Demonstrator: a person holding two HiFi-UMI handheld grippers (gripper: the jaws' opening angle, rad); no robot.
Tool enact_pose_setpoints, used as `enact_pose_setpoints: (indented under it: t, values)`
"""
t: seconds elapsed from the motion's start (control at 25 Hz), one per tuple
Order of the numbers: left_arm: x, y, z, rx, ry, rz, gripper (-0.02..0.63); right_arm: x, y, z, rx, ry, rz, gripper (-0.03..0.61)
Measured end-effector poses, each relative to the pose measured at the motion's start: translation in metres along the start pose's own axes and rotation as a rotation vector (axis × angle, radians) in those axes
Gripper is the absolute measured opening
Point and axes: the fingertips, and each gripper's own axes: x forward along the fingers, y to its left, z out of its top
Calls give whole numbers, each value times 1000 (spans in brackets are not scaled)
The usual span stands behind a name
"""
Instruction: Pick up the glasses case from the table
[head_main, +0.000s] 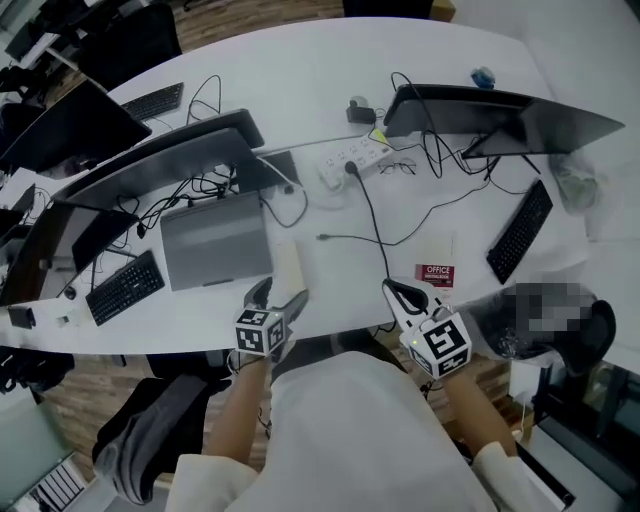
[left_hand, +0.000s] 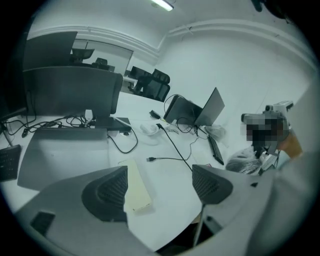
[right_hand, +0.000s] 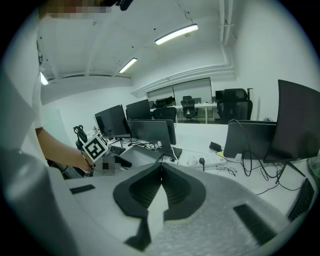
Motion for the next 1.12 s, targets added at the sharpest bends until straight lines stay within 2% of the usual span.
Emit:
enact_pose_setpoints:
  t: [0.4, 0.68, 0.88, 1.12]
  values:
    - [76, 37, -61, -77, 195, 49, 380, 17, 5, -25, 69, 44, -19, 0]
    - [111, 57, -84, -75, 284, 119, 385, 31, 6, -38, 101, 78, -6, 0]
    - [126, 65, -92, -70, 317, 174, 388, 38, 9, -45, 116, 85, 2, 0]
    - [141, 79, -98, -82, 308, 267, 393, 42, 6, -55, 143, 102, 2, 0]
